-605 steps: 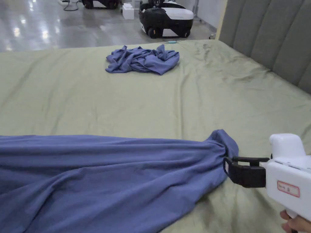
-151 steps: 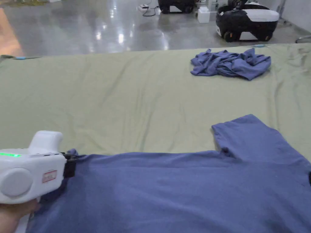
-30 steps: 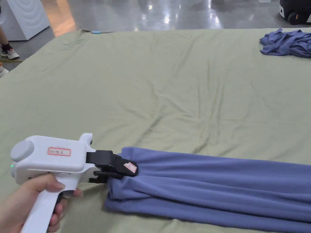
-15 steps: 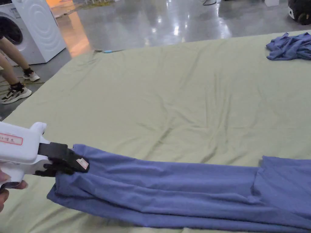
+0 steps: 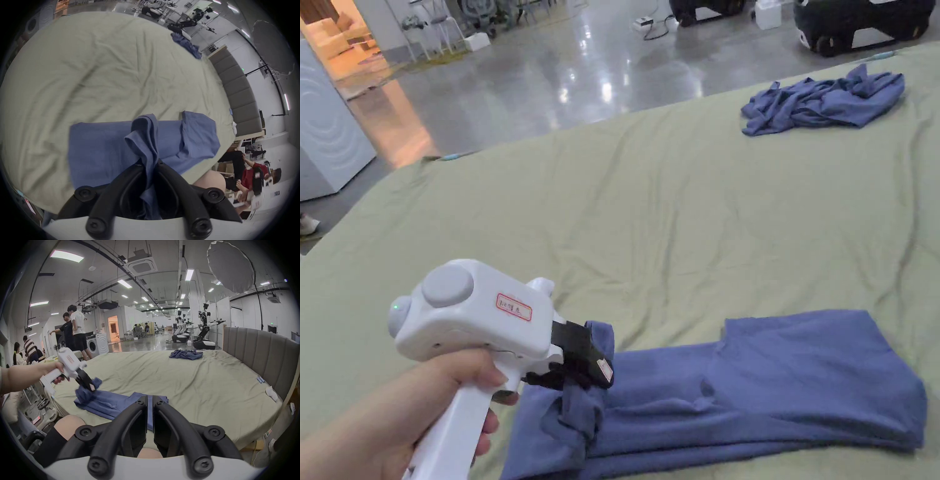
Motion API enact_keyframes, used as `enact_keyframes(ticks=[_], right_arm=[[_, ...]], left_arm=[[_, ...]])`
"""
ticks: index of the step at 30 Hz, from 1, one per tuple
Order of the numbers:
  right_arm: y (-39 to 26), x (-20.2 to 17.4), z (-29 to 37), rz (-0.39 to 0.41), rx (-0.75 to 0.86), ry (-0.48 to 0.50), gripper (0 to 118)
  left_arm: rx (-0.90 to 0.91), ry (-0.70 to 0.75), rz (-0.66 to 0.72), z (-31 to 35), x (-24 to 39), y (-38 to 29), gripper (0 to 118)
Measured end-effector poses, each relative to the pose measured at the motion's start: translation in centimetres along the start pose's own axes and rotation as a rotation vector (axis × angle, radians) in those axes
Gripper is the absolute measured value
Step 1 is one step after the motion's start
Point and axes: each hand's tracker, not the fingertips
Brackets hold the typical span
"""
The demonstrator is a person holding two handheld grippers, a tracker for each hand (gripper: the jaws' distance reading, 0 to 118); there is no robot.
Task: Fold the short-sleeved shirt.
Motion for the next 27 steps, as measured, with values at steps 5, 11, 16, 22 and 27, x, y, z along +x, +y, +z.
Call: enact_keyframes(ticks=[5, 11, 16, 22, 27], right_arm=[[-0.7, 1.4, 0.8, -0.029, -0.015, -0.019, 8], [-1.2, 2.6, 1.4, -0.071, -0.029, -0.021, 8], [-1.1, 1.8, 1.1, -0.043, -0.038, -0.012, 8], [-0.3, 0.9, 2.0, -0.022, -0.033, 0.004, 8], [-0.7, 1.7, 2.2, -0.012, -0.044, -0.013, 8]], left_arm=[[-0.006, -0.105, 0.026, -1.9, 1.9, 0.4, 78], [0.140, -0.070, 0.029, 3.9, 0.6, -2.3, 112], [0.091, 0.119, -0.036, -0.7, 3.1, -3.5, 11], [0.029, 0.160, -0.148, -7.7, 7.2, -2.7, 10], [0.063, -0.105, -0.145, -4.4, 7.7, -3.0, 10]])
